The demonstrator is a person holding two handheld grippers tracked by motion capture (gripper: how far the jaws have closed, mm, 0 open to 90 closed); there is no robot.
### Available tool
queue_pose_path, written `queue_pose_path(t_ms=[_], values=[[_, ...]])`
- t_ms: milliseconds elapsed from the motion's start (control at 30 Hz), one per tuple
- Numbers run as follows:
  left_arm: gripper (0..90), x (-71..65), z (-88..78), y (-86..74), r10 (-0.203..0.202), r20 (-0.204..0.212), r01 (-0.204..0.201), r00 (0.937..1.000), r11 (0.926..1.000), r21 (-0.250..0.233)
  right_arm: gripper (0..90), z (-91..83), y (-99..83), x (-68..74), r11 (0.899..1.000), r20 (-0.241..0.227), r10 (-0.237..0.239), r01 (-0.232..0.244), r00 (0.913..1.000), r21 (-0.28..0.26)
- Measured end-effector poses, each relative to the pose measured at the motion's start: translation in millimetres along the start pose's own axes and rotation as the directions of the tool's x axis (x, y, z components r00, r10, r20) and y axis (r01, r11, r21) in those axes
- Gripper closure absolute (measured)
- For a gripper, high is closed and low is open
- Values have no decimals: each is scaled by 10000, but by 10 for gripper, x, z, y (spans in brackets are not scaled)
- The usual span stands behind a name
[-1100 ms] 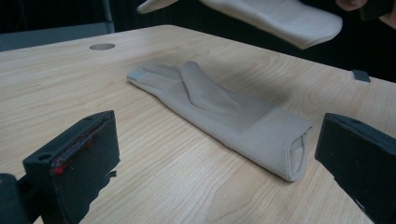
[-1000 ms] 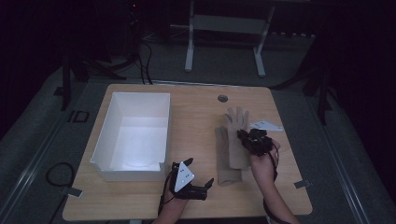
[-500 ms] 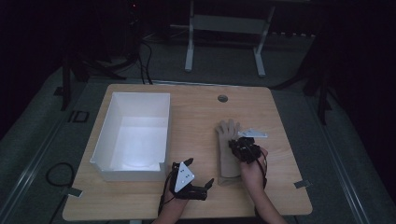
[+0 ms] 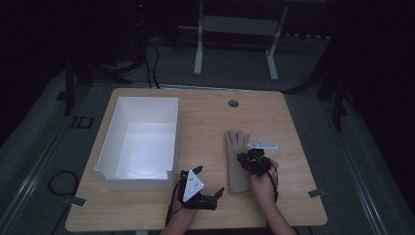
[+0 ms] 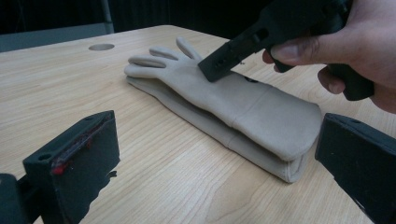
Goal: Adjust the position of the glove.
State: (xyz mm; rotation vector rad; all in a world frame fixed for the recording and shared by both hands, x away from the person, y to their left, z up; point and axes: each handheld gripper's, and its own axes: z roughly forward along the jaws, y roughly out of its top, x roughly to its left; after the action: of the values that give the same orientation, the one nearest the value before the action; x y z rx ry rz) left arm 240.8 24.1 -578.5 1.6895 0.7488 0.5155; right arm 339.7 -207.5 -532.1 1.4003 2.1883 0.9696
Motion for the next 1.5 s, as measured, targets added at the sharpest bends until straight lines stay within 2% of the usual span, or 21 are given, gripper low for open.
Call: queue_pose_path(t_ms=[267, 367, 400, 467, 533, 667, 733, 767, 833, 933, 967, 1033, 1067, 1133, 1167, 1233, 1333, 1367, 1400, 1467, 1500], values=[[1, -1, 1, 0, 11, 11, -11, 10000, 10000, -5, 775, 53, -49, -16, 9998, -147, -128, 130, 9998, 172], [2, -2, 2, 1, 11, -46, -11, 10000, 10000, 16, 689, 26, -40, -14, 9999, -282, -137, 140, 9995, 91], [1, -2, 2, 1, 11, -46, -11, 10000, 10000, 16, 689, 26, -40, -14, 9999, -282, -137, 140, 9995, 91], [2, -20, 1, 0, 176, -51, -176, 9998, 9998, -7, 587, -31, -17, -38, 9993, -441, -329, 321, 9985, -180], [2, -28, 5, 0, 185, -157, -186, 9997, 9998, -33, 524, -59, 3, -72, 9989, -490, -402, 389, 9980, -276], [1, 4, 9, 2, -52, 63, 52, 10000, 10000, -45, 399, -114, 53, -172, 9973, -768, -558, 520, 9955, -513], [1, 23, 17, 6, -147, 191, 146, 9997, 9999, 42, 375, -152, 72, -217, 9960, -739, -604, 552, 9954, -703], [2, 25, 23, 9, -115, 213, 113, 9997, 9999, 82, 339, -169, 80, -246, 9958, -912, -538, 466, 9944, -792], [1, 10, 29, 12, 125, -104, -124, 9999, 9998, 152, 269, -200, 91, -304, 9955, -1265, -555, 452, 9904, -834], [1, -9, 41, 19, 280, -457, -259, 9986, 9986, 464, 231, -235, 88, -383, 9951, -1700, -595, 450, 9836, -877], [1, -4, 40, 20, 91, -350, -73, 9993, 9987, 497, 219, -249, 84, -406, 9949, -1846, -617, 456, 9809, -902], [2, 16, 42, 22, -202, 168, 191, 9997, 9979, 626, 211, -267, 76, -448, 9943, -1869, -698, 533, 9799, -919], [2, 28, 48, 23, -363, 618, 322, 9974, 9973, 666, 214, -272, 73, -471, 9940, -1904, -774, 608, 9786, -913], [2, 53, 61, 24, -662, 1489, 551, 9866, 9954, 779, 228, -288, 69, -524, 9939, -2081, -754, 565, 9752, -951], [37, 56, 68, 25, -684, 1708, 552, 9829, 9952, 807, 227, -297, 70, -556, 9936, -2066, -719, 520, 9758, -1004], [49, 61, 91, 30, -797, 2253, 607, 9710, 9941, 899, 201, -319, 82, -611, 9928, -2081, -777, 565, 9750, -1059], [49, 62, 132, 52, -912, 2519, 608, 9635, 9902, 1260, 196, -350, 106, -666, 9941, -2370, -704, 486, 9690, -967], [51, 56, 149, 66, -897, 2377, 561, 9672, 9879, 1446, 187, -365, 114, -676, 9939, -2328, -720, 503, 9698, -978], [67, 58, 166, 78, -897, 2433, 511, 9658, 9857, 1605, 168, -372, 125, -684, 9941, -2344, -745, 536, 9693, -944], [90, 82, 185, 89, -993, 2865, 571, 9529, 9867, 1523, 147, -377, 151, -686, 9951, -2310, -784, 621, 9698, -771], [91, 89, 205, 100, -1107, 2973, 670, 9484, 9859, 1533, 123, -374, 161, -690, 9957, -2519, -751, 587, 9648, -723]])
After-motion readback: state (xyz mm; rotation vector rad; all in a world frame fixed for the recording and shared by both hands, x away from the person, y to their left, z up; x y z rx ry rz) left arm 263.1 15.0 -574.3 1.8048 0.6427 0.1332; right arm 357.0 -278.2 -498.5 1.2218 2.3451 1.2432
